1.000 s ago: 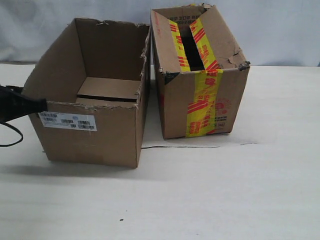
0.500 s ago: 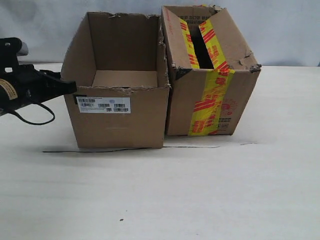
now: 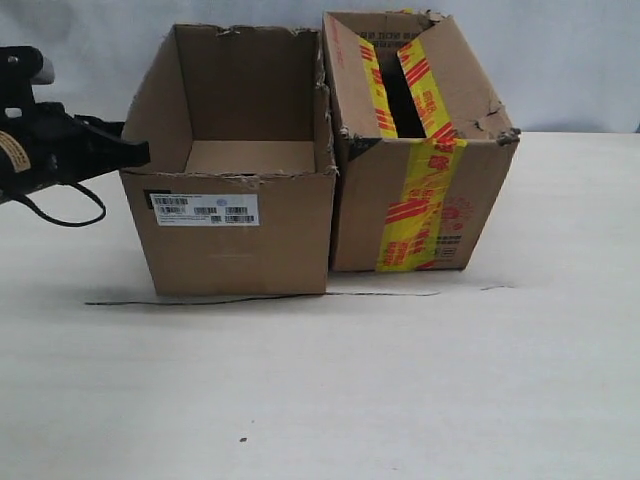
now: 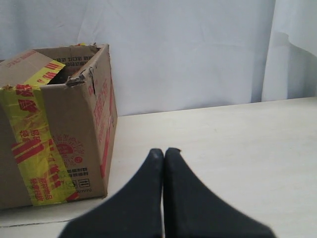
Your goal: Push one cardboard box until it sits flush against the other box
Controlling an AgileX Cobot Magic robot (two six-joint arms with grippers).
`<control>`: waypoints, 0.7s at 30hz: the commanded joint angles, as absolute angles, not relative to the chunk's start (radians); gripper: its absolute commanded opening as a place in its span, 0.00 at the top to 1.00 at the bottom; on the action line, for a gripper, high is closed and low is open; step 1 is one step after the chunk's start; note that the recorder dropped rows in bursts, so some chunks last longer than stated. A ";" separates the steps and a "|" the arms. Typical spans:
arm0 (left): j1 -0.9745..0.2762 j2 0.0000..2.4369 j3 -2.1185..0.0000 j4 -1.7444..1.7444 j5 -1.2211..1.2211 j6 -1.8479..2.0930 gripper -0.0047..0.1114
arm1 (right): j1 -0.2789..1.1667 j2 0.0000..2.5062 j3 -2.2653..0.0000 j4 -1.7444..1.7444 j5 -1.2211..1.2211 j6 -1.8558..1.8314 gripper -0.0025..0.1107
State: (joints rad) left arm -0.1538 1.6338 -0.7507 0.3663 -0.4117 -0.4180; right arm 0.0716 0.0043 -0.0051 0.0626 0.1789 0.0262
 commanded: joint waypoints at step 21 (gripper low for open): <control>-0.339 1.456 -0.634 0.451 -0.089 -0.477 0.96 | 0.067 0.000 0.000 0.065 0.182 0.022 0.98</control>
